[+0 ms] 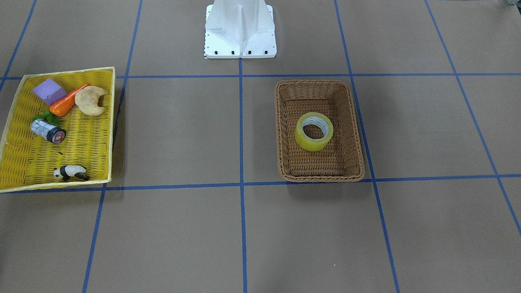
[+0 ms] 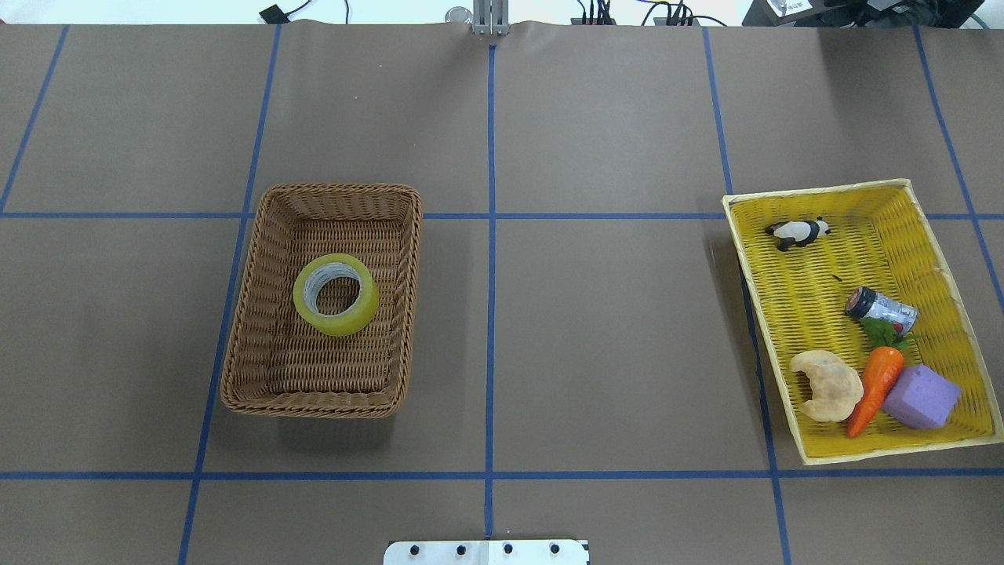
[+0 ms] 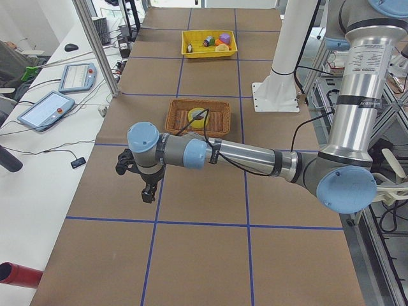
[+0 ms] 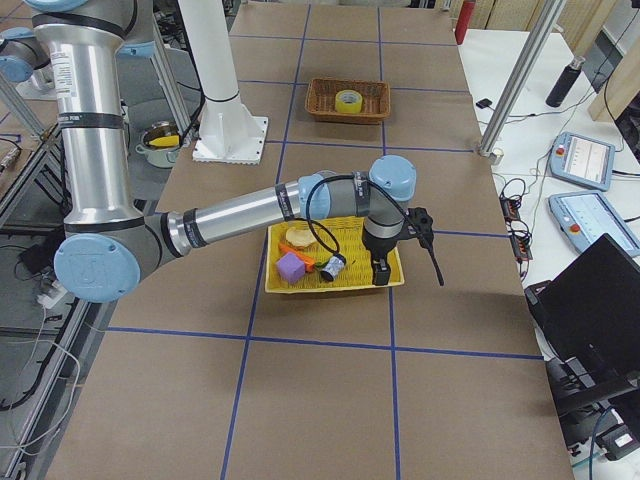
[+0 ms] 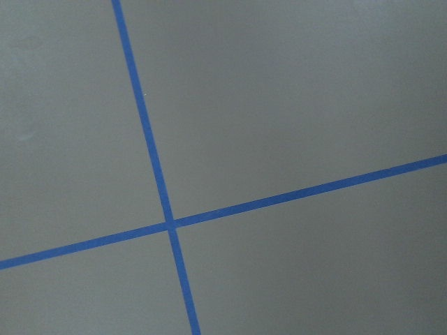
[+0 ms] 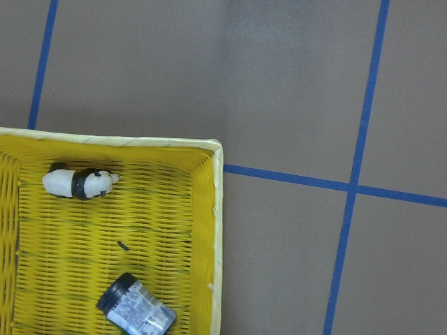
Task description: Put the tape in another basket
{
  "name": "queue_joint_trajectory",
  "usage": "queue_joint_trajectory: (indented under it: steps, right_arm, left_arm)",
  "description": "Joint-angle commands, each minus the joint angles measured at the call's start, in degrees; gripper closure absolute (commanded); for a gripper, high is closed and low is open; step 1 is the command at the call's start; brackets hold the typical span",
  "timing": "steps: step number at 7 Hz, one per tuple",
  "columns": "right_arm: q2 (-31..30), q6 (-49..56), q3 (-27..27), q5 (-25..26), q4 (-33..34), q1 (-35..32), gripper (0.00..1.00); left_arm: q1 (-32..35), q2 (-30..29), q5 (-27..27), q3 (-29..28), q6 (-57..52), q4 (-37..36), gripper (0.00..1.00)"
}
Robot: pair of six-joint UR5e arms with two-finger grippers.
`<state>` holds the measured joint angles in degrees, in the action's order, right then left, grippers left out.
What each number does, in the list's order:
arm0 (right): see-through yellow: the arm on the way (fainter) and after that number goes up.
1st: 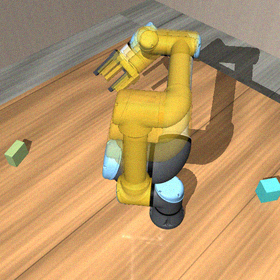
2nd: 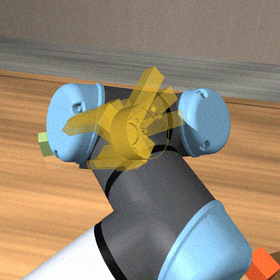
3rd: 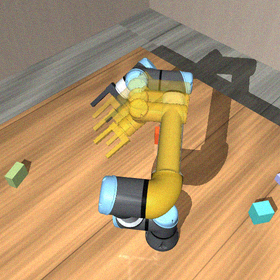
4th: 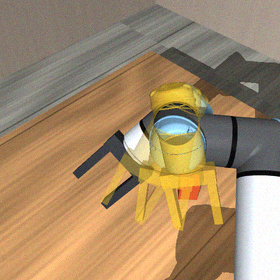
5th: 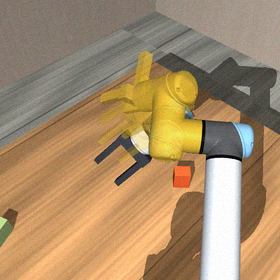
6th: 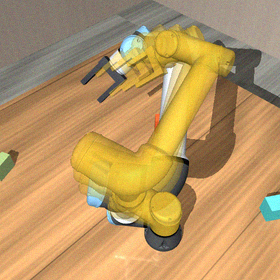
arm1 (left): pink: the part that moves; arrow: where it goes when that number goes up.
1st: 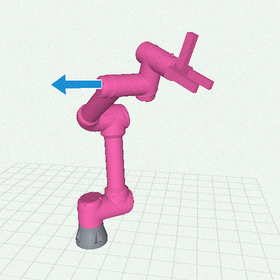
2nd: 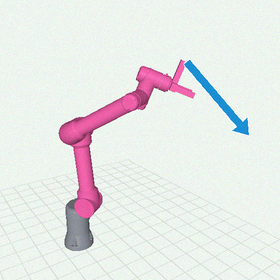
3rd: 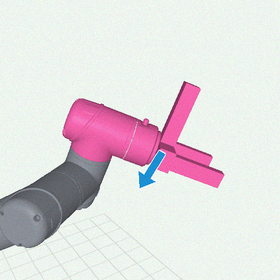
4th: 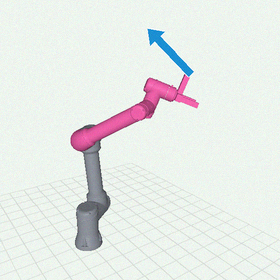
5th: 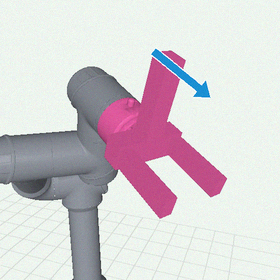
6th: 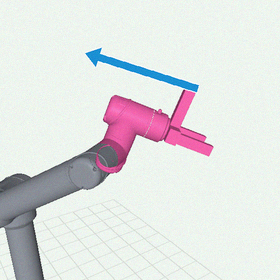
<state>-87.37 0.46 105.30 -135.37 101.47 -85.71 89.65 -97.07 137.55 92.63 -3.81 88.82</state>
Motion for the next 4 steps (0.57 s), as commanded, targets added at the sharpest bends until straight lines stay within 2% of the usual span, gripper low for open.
queue_joint_trajectory:
  steps: [1,2,4]
  right_arm:
    - [-1.23,0.24,1.22,0.80,-0.05,-0.87,0.00]
    - [-1.31,0.33,0.78,3.68,-0.05,-0.78,0.00]
    - [-2.36,0.85,-1.40,4.15,-0.31,-0.78,0.00]
  left_arm:
    - [0.96,3.27,0.00,1.76,0.03,2.74,0.02]
    - [0.61,2.50,-1.40,0.20,0.21,3.72,0.02]
    - [0.61,3.11,-1.50,2.38,0.30,3.56,0.02]
